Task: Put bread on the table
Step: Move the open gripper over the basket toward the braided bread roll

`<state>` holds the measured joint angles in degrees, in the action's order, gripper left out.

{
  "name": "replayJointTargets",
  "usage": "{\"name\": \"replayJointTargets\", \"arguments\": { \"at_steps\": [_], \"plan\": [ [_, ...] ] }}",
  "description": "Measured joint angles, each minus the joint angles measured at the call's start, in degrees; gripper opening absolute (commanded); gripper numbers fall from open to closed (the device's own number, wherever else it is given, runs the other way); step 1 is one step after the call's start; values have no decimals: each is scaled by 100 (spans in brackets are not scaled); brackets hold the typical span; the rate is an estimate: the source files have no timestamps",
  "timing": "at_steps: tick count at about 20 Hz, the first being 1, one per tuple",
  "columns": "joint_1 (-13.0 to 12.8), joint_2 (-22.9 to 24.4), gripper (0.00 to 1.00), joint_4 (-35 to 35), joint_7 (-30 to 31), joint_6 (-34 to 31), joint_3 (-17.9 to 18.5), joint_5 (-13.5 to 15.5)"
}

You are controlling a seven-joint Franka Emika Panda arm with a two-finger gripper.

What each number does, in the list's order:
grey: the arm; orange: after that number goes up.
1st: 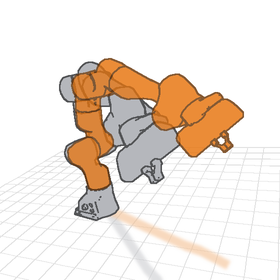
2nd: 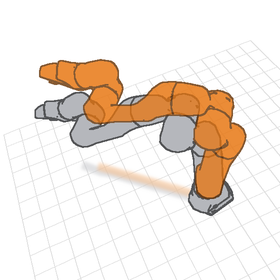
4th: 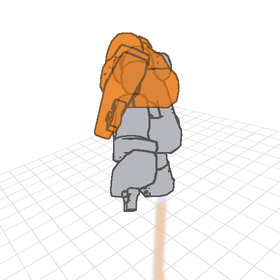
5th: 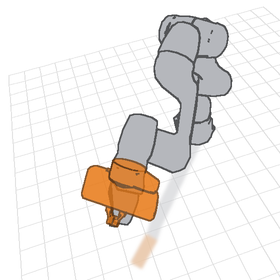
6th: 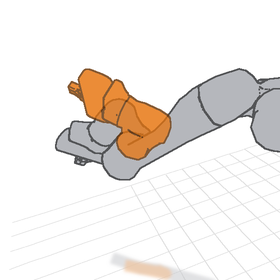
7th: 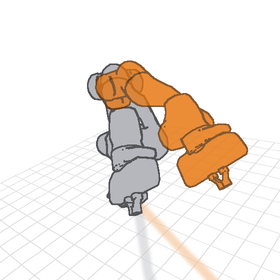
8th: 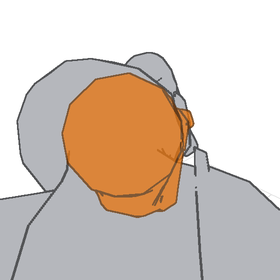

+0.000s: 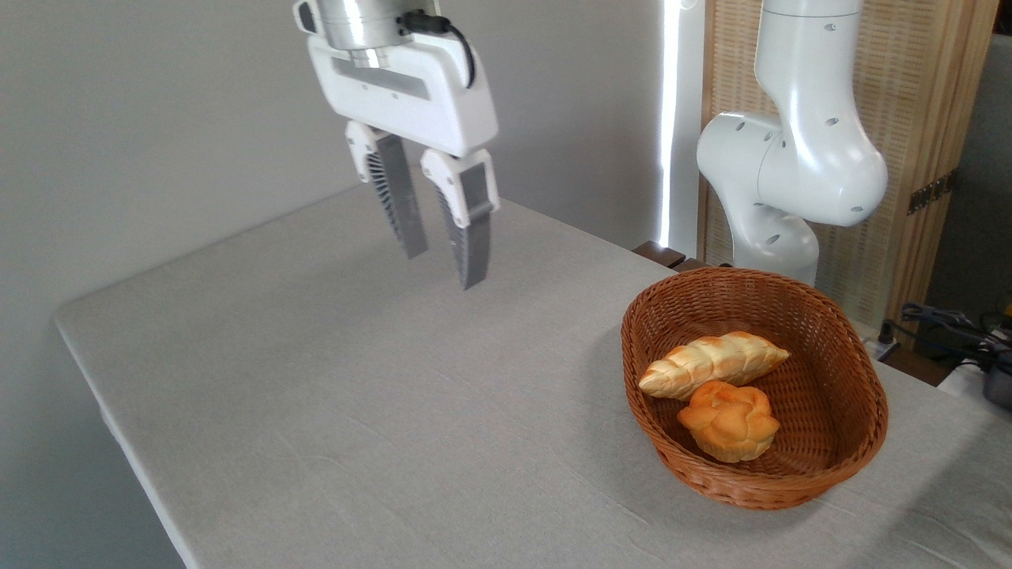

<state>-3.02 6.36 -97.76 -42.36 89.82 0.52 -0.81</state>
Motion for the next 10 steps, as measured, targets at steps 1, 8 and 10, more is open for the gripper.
{"name": "replayJointTargets", "arguments": {
  "at_steps": [1, 8, 10],
  "plan": [
    [2, 182, 100, -229, -156, -9, 57, 0],
    [48, 1946, 100, -2381, -1731, -45, 849, -111],
    [52, 2233, 100, -2858, -1853, -43, 1004, -499]
  ]
}}
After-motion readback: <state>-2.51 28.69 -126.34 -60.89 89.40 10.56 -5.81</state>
